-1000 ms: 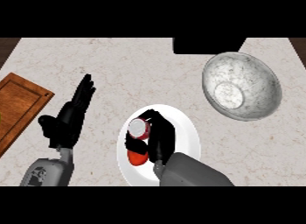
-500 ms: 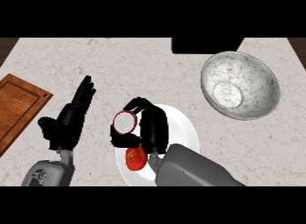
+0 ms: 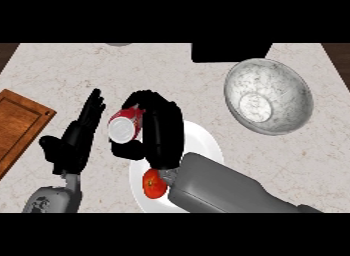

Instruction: Pick the can from the plate and place it in the bowl

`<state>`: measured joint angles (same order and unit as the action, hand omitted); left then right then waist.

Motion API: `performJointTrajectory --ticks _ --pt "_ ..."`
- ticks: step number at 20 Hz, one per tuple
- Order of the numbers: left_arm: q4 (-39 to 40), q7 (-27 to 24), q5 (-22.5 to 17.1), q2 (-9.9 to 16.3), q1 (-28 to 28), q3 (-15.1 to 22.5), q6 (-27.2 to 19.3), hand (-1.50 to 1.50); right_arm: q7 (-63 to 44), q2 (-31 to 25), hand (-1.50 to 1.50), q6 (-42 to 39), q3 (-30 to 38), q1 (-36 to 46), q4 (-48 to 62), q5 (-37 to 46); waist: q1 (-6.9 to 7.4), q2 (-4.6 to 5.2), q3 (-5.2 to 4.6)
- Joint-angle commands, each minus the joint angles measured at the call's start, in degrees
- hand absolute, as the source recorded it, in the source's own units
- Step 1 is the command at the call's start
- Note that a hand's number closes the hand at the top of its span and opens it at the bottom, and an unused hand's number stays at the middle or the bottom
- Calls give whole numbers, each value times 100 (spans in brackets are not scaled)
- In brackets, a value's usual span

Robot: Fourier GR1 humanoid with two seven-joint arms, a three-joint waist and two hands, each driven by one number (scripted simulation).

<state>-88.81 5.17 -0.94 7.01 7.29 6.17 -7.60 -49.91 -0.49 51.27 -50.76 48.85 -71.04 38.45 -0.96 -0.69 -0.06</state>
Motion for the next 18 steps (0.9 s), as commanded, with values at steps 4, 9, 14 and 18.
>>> performJointTrajectory --ticks 4,9,14,18 --pt "-326 163 67 -26 -165 16 -100 0 -1988 47 150 -1608 688 664 -910 1620 -30 -26 3" --pt "-254 137 54 33 -17 24 67 0 -2456 -24 150 -2634 1557 1368 -1130 1726 21 8 4" --pt "-38 -32 175 -111 -45 71 -25 0 -2118 -428 150 -3039 2349 1619 -1134 1461 68 38 5" --pt "224 -385 153 -180 -120 55 52 0 -1809 -672 150 -3203 2761 1474 -1074 1140 71 51 5"
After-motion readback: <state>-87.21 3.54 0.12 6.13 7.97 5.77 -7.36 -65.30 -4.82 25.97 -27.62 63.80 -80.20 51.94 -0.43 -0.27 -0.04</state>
